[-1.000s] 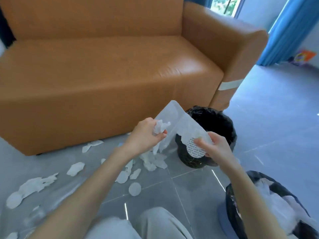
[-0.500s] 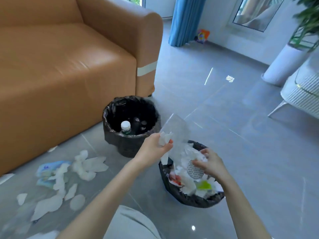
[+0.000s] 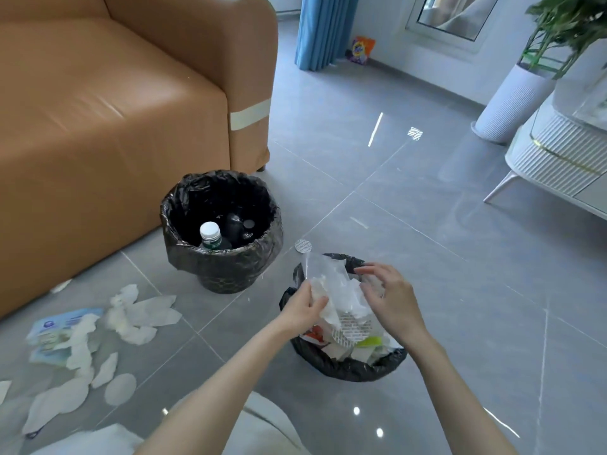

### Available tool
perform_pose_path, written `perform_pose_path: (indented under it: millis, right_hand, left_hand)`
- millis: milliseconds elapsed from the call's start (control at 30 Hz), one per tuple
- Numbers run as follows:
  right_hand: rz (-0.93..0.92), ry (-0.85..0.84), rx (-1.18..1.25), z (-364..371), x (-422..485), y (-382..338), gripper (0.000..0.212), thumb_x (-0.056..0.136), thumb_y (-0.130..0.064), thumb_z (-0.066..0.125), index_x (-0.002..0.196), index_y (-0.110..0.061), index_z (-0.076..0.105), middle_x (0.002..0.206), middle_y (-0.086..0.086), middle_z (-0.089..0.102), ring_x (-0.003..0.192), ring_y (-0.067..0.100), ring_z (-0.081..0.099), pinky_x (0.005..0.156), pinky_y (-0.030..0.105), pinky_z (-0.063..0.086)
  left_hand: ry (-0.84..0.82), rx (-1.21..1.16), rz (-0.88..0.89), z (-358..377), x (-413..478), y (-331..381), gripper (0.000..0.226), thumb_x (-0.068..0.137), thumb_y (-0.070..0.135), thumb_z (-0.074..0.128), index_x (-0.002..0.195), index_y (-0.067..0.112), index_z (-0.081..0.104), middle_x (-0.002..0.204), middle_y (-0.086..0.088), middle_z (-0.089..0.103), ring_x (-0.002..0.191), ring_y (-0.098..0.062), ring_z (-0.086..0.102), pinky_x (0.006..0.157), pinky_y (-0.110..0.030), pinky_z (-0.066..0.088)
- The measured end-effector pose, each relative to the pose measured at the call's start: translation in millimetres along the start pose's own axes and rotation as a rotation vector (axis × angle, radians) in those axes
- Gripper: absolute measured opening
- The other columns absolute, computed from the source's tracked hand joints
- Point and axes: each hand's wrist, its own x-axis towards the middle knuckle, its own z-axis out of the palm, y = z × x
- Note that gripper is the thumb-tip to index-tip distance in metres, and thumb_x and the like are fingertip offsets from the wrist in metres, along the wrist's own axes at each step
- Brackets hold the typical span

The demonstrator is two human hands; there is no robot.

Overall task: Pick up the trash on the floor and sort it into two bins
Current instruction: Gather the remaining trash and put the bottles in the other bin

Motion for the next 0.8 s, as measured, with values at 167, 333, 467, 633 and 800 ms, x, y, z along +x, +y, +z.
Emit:
perform_pose_path:
  millis: [167,333,467,633,800]
  right_hand:
    - [-0.039,-0.303,-0.139,20,-7,10,0.044,0.095,-0.016,0.053,0.138,-0.024,0.048,0.146,-0.013,0.041,0.14,0.006,0.027,0.113,0.024,0.024]
    - [-0.086,-0.436,-0.151,45,-6,7,0.052,0.097,-0.02,0.05,0.146,-0.024,0.034,0.152,-0.012,0.032,0.142,0.005,0.023,0.117,0.027,0.023]
    - [-0.083,-0.463,-0.181,61,-1,12,0.06,0.093,-0.025,0.055,0.148,-0.021,0.03,0.153,-0.006,0.032,0.141,0.01,0.029,0.115,0.03,0.027]
    - [-0.039,-0.494,-0.297,75,7,16,0.063,0.091,-0.025,0.058,0.148,-0.022,0.031,0.154,-0.007,0.03,0.136,0.016,0.038,0.108,0.033,0.037]
    - [0.014,-0.568,-0.393,94,11,27,0.043,0.085,-0.011,0.055,0.128,-0.01,0.053,0.137,0.003,0.05,0.114,0.028,0.057,0.086,0.034,0.048]
  left_hand:
    - [-0.039,0.256,0.0,9,4,-13,0.069,0.097,0.033,0.045,0.148,0.018,0.001,0.09,-0.008,0.061,0.086,-0.024,0.058,0.078,-0.037,0.047]
    - [0.154,0.472,0.05,-1,9,-23,0.068,0.081,0.048,0.064,0.137,0.024,0.034,0.108,0.005,0.057,0.108,-0.016,0.054,0.08,-0.033,0.045]
    - [0.055,0.392,0.052,-15,13,-29,0.066,0.074,0.038,0.075,0.132,0.024,0.046,0.114,0.006,0.047,0.114,-0.014,0.048,0.096,-0.033,0.043]
    - [-0.053,0.487,0.046,-26,13,-30,0.065,0.081,0.021,0.068,0.139,0.022,0.039,0.124,0.0,0.049,0.117,-0.017,0.047,0.099,-0.032,0.041]
    - [-0.006,0.461,0.047,-30,10,-29,0.054,0.089,0.015,0.056,0.14,0.019,0.038,0.132,-0.003,0.048,0.112,-0.022,0.053,0.095,-0.029,0.041]
